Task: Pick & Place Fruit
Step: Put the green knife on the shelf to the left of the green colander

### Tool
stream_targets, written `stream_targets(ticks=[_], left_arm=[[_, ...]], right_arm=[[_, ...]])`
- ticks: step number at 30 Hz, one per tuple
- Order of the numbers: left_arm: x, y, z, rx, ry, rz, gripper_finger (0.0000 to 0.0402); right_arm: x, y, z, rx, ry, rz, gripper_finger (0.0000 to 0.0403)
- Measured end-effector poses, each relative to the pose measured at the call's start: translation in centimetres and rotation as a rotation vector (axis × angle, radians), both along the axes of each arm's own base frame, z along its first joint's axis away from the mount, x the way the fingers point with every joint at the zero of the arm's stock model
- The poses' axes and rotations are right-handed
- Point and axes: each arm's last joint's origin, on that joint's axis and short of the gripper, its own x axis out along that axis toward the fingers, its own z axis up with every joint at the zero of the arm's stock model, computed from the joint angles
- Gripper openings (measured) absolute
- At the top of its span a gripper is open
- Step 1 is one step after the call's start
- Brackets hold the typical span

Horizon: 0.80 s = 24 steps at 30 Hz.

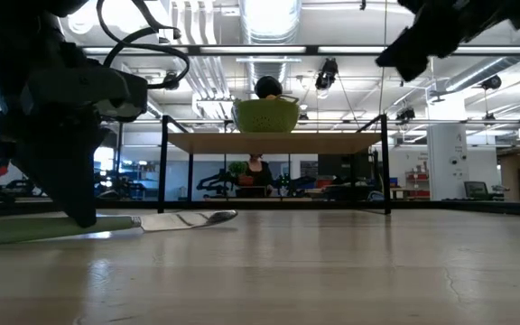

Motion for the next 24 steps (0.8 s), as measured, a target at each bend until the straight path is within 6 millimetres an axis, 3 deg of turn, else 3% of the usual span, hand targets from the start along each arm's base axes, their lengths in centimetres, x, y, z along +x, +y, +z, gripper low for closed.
stream_targets(ticks=[6, 24], left_arm=[[0.1, 0.0, 0.0, 0.007, -0.011, -0.018, 0.003], [1.2, 0.3, 0.2, 0.049, -0.075, -0.164, 0.003]], right_arm=[[3.4, 0.3, -2.1, 0.025, -0.068, 0.151, 0.0074], [12.7, 2.2, -5.6, -0.029, 0.12, 0.291, 0.0126]])
